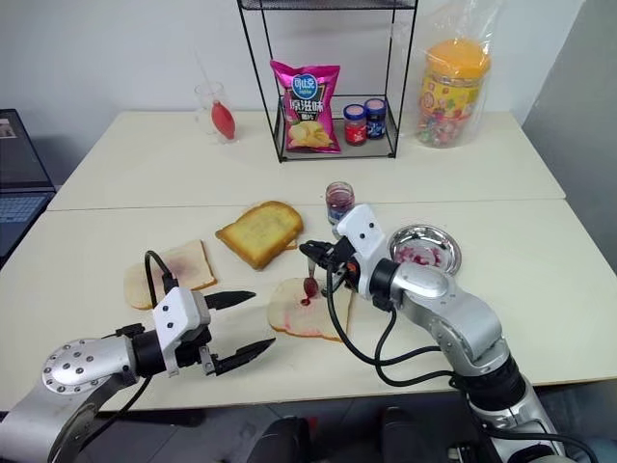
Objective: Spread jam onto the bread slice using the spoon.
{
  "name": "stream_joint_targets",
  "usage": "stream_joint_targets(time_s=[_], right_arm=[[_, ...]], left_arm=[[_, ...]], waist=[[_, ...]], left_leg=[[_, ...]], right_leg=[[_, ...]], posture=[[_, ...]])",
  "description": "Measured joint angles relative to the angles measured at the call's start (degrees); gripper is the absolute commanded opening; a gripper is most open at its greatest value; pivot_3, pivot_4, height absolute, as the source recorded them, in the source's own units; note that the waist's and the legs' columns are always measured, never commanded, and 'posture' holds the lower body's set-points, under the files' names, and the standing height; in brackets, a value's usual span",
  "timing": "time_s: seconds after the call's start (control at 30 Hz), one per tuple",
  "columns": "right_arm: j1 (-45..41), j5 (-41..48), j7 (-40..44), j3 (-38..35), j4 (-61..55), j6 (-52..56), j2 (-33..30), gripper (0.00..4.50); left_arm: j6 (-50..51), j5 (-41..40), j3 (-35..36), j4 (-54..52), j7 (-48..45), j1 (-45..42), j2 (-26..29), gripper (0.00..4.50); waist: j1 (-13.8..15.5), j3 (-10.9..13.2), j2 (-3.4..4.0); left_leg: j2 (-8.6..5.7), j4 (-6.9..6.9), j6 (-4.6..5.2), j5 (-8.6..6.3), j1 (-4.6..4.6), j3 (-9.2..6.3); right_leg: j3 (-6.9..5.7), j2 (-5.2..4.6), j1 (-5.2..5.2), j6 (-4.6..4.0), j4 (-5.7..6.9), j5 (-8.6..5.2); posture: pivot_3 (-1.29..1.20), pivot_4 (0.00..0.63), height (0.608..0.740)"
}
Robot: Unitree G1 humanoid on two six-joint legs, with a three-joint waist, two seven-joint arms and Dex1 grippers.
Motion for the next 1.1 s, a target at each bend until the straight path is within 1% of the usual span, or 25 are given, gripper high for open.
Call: stream_joint_targets(time_s=[0.1,0.3,0.63,0.73,0.77,0.8,0.87,1.0,1.1], right_arm=[[-0.07,-0.99,0.95,0.20,-1.13,-0.19,-0.83,0.03],[-1.50,-1.69,1.11,0.14,-5.06,1.06,-1.84,0.03],[-2.74,-0.39,0.61,-2.38,-6.60,4.87,-0.49,0.03],[-0.20,1.42,-1.68,-5.11,-5.68,6.59,3.43,0.03],[0.39,3.10,-3.05,-6.79,-4.95,7.99,5.96,0.03],[0.59,5.09,-5.07,-9.30,-3.95,9.85,8.89,0.03],[0.56,7.64,-7.23,-12.47,-3.05,12.12,11.05,0.03],[0.52,14.99,-14.87,-21.65,-0.17,19.67,18.93,0.03],[1.23,17.17,-18.66,-25.50,2.24,22.15,21.77,0.03]], left_arm=[[0.26,-0.02,-0.23,0.18,0.02,-1.12,0.00,4.50],[0.44,-0.05,-0.49,1.31,-0.10,-2.37,0.00,4.50],[1.23,-0.07,-0.52,1.49,-0.08,-2.88,0.00,4.50],[1.27,-0.03,-0.53,1.98,-0.10,-2.92,0.01,4.50],[1.27,-0.04,-0.53,2.07,-0.13,-2.92,0.01,4.50],[1.27,-0.05,-0.53,2.14,-0.17,-2.91,0.02,4.50],[1.27,-0.05,-0.47,2.25,-0.22,-2.89,0.04,4.50],[1.30,-0.10,0.05,3.61,-0.35,-2.89,0.49,4.50],[1.29,-0.11,0.14,4.10,-0.96,-2.95,1.05,4.50]], waist=[[0.01,0.00,0.00],[0.02,0.00,0.00],[0.02,0.00,-0.01],[0.02,-0.03,-0.05],[0.01,-0.03,-0.05],[0.01,-0.02,-0.04],[0.01,-0.03,-0.05],[-0.02,-0.03,-0.05],[-0.05,-0.02,-0.04]], left_leg=[[0.00,0.00,0.00,0.00,0.00,0.00],[0.00,0.00,0.00,0.00,0.00,-0.01],[0.00,0.00,0.00,0.00,0.01,-0.02],[0.00,-0.01,0.00,0.00,-0.01,-0.01],[0.00,-0.01,0.00,0.00,0.00,-0.02],[0.00,0.00,0.00,0.00,0.00,0.00],[0.00,0.01,0.00,0.00,0.01,-0.01],[0.00,0.00,0.00,0.00,0.02,-0.02],[0.00,-0.01,0.00,0.00,0.00,-0.01]], right_leg=[[0.00,0.00,-0.01,0.24,0.01,0.14],[-0.01,0.00,-0.01,0.25,0.00,0.15],[-0.01,0.00,0.00,0.26,0.01,0.15],[0.00,0.00,-0.01,0.27,0.01,0.16],[0.00,0.00,0.00,0.27,0.03,0.16],[0.02,0.00,-0.02,0.28,0.04,0.17],[0.02,0.00,0.00,0.29,0.05,0.18],[0.01,0.01,-0.01,0.28,0.08,0.18],[0.01,0.00,-0.01,0.27,0.05,0.17]], posture=[[0.00,0.150,0.740],[0.00,0.150,0.740],[0.00,0.150,0.740],[0.00,0.150,0.740],[0.00,0.150,0.740],[0.00,0.150,0.740],[0.00,0.150,0.740],[0.00,0.150,0.740],[0.00,0.150,0.740]])
